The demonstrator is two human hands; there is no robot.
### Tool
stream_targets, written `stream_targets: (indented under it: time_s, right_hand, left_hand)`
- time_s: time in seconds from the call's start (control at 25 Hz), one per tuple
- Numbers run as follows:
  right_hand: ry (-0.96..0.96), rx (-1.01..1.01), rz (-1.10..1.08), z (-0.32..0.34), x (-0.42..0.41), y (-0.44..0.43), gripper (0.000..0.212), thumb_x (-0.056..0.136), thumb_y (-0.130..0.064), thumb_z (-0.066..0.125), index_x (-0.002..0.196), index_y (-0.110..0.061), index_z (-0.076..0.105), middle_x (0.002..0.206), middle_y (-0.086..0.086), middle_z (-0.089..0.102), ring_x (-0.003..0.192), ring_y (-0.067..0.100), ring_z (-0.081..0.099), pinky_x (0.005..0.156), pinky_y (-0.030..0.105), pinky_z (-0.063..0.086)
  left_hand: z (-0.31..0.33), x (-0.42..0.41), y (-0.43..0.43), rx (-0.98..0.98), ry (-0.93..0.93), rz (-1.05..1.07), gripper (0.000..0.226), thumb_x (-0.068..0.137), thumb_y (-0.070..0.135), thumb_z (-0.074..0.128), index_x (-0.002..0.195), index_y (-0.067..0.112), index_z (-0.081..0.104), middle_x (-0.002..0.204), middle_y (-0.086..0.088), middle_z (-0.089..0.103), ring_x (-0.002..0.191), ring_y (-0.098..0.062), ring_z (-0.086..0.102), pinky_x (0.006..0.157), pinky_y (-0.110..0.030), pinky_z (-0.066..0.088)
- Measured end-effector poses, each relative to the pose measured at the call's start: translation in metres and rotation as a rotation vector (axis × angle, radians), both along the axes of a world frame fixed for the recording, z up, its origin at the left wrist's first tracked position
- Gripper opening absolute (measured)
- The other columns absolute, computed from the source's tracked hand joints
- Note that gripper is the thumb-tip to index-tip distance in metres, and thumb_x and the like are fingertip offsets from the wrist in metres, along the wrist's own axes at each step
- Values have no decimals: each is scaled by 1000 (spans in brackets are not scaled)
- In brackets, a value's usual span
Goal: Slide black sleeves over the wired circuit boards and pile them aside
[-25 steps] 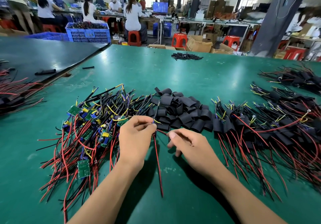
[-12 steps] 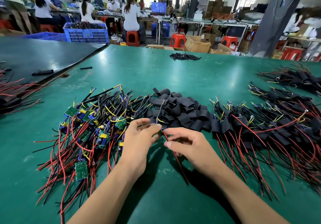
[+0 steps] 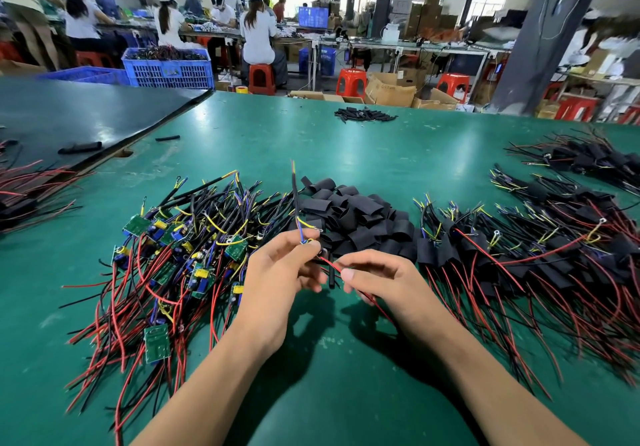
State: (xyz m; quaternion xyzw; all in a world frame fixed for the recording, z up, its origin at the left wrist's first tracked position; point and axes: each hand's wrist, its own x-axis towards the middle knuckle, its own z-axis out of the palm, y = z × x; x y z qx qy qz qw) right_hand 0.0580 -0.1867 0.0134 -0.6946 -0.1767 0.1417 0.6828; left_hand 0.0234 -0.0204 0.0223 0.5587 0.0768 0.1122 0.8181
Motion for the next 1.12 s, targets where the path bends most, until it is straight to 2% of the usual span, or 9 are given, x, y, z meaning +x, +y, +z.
stream_targets:
  time_s: [0.2,0.32,0.52,0.68,0.8,0.88,0.96,1.04,1.12]
  right_hand:
    - [27,-9,-197,-5,10,-2,5,89,-15,72,87,-13,77,63,2,62,49,11,42,45,18,30]
    - [31,57,-275,-5,12,-3,4,88,-8,72,87,-9,75,63,2,61,46,12,43,44,19,32]
    - [71,100,-324,-6,12,-3,7,85,-5,74,84,-12,75,63,3,62,48,12,49,46,17,38]
    - [33,42,-468,-11,17,-6,20,90,-5,68,105,-19,67,75,0,74,48,10,52,48,20,42]
    - [-56,-188,-639,-17,23,-13,35,94,-6,56,125,-22,60,106,-4,74,62,14,63,64,28,51]
    - [-184,-471,-623,-20,25,-18,45,95,-6,54,139,-18,53,133,0,64,101,23,66,94,29,46]
    - [-295,-709,-511,-20,24,-20,56,95,-6,52,149,-15,41,151,2,47,133,23,49,109,26,31]
    - [-312,-884,-409,-17,23,-22,62,96,-13,50,154,-21,30,157,0,40,140,24,42,109,33,34]
    - [-299,-1034,-374,-15,22,-24,61,98,-25,50,154,-26,27,153,0,45,135,28,47,101,40,41]
  left_hand:
    - [1,3,6,-96,-108,42,21,94,0,56,111,9,65,94,-12,70,68,-27,65,60,-29,53]
    - [2,6,13,-145,-89,80,20,95,-3,54,107,11,62,94,-12,69,71,-29,67,65,-32,55]
    - [-2,5,10,-164,-13,59,24,87,-5,66,102,8,52,90,-25,66,74,-33,71,69,-32,61]
    - [-4,6,9,-169,36,59,27,87,-14,62,101,7,50,92,-24,71,79,-33,74,71,-33,62]
    - [-4,7,8,-102,17,106,31,88,-19,57,100,8,49,103,-22,69,79,-31,74,73,-35,63]
    - [-5,6,8,-52,0,134,32,89,-18,56,100,10,48,107,-19,68,76,-29,74,70,-35,63]
    - [-7,7,10,-4,-5,163,31,90,-16,57,101,12,48,108,-18,67,74,-27,74,67,-33,62]
    - [-8,7,11,25,1,184,30,90,-14,58,103,11,48,108,-17,67,73,-26,74,64,-31,61]
    - [-9,7,12,52,12,195,28,91,-11,59,105,10,49,108,-15,68,73,-27,74,63,-31,61]
